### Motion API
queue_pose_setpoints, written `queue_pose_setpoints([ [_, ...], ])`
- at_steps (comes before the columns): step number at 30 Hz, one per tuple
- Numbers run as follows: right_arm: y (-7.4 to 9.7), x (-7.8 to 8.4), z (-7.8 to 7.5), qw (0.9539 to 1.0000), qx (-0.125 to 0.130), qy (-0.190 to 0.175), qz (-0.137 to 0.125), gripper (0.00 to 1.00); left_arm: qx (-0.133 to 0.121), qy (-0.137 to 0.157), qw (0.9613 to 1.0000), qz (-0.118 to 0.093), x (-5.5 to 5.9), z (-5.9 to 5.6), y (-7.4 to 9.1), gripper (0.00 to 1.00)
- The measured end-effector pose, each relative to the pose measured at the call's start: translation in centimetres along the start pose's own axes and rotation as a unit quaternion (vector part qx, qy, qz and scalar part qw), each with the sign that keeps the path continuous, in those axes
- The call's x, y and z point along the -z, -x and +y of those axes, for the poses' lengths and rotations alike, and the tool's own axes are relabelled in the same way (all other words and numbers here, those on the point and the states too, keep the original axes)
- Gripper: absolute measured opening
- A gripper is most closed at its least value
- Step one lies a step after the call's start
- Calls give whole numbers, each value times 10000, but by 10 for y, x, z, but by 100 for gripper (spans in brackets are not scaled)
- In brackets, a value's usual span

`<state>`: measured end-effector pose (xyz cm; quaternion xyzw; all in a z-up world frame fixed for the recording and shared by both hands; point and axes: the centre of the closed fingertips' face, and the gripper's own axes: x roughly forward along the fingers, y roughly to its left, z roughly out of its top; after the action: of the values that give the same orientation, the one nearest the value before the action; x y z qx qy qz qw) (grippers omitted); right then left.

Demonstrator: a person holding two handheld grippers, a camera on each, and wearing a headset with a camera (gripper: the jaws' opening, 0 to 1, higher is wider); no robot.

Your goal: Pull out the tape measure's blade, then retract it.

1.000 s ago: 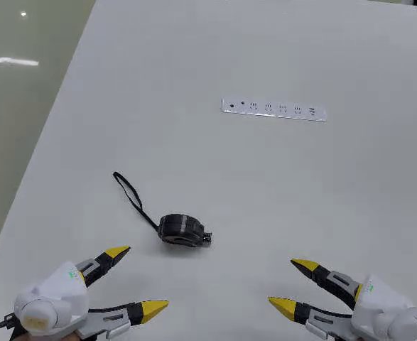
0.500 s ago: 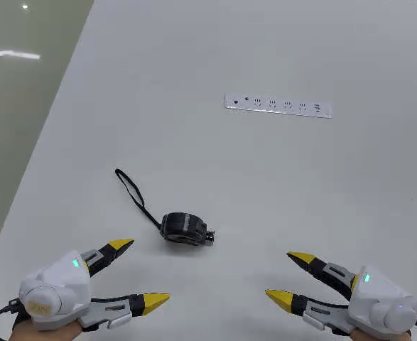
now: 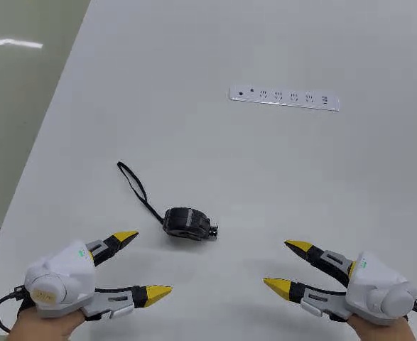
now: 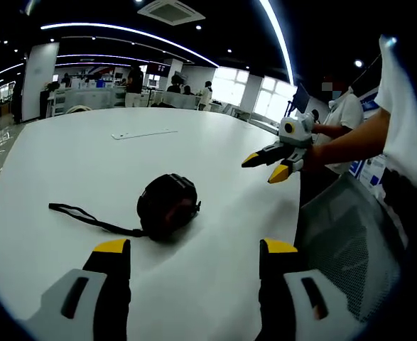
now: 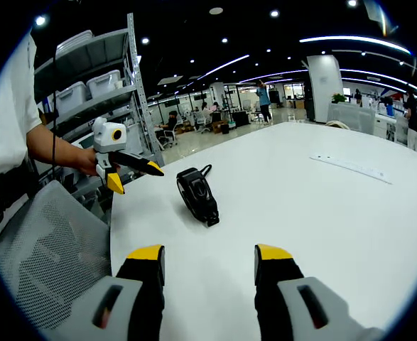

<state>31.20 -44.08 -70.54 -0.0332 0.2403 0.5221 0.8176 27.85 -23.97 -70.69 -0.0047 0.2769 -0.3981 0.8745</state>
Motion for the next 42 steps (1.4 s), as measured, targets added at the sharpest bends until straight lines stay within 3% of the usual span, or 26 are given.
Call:
queue_pose_setpoints([
  [23,-20,0,-4,9997,-206,75,47,49,249,-334,9988,276,-3,16,-14,69],
  [42,-35,-1,-7,9991,-387,155,86,46,431,-659,9956,518,-3,26,-25,68],
])
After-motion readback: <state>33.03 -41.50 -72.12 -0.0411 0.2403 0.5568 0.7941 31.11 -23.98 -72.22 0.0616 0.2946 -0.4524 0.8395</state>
